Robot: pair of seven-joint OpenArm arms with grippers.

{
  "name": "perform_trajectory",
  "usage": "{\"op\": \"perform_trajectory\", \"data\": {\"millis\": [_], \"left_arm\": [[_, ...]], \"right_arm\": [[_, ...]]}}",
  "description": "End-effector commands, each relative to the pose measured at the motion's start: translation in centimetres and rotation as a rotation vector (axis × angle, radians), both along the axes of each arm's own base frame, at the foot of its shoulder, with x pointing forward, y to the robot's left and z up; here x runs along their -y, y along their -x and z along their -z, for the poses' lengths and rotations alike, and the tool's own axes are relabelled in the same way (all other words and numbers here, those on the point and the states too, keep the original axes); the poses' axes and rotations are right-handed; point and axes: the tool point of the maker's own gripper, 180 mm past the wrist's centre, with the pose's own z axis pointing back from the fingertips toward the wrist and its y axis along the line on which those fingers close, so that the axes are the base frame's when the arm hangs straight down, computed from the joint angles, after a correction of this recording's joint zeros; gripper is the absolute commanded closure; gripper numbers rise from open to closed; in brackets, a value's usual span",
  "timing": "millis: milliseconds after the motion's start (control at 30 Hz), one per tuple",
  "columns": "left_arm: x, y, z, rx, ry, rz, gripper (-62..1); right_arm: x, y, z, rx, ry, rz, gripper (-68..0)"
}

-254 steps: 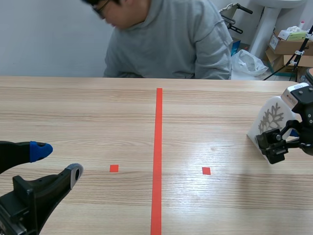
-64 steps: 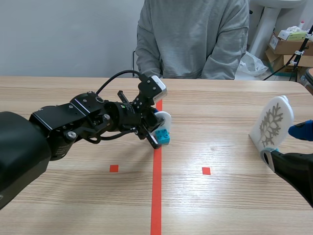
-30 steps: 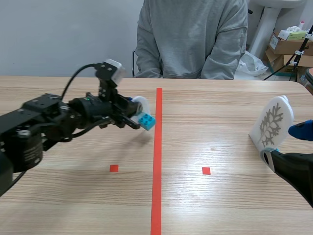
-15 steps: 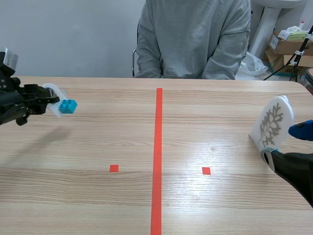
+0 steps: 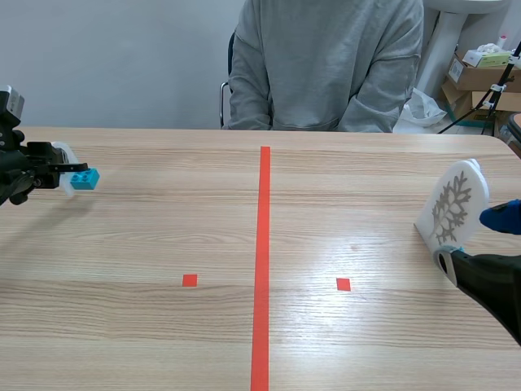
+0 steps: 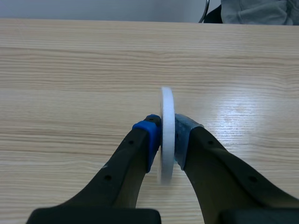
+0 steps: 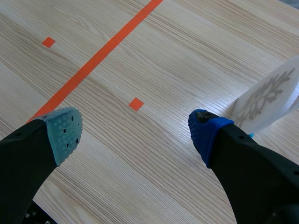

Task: Do the leaf sorting experiment

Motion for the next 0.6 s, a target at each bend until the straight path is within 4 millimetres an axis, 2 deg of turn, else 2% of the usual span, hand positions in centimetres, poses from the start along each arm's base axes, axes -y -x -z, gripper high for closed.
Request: {"op": "perform_trajectory", "data": {"millis": [0,567], "left_arm": [[-0.1,-0.4,-0.6,0.024,-0.01,0.007,-2.7],[0.2,0.9,1.9,-0.057,-0.096,0.051,-2.8]], "right_arm": [[-0.2,-0.4,-0.6,0.027,-0.011,-0.01,-46.6],[-0.2,-0.4,-0.6,0.027,-0.011,-0.01,-46.6]]}}
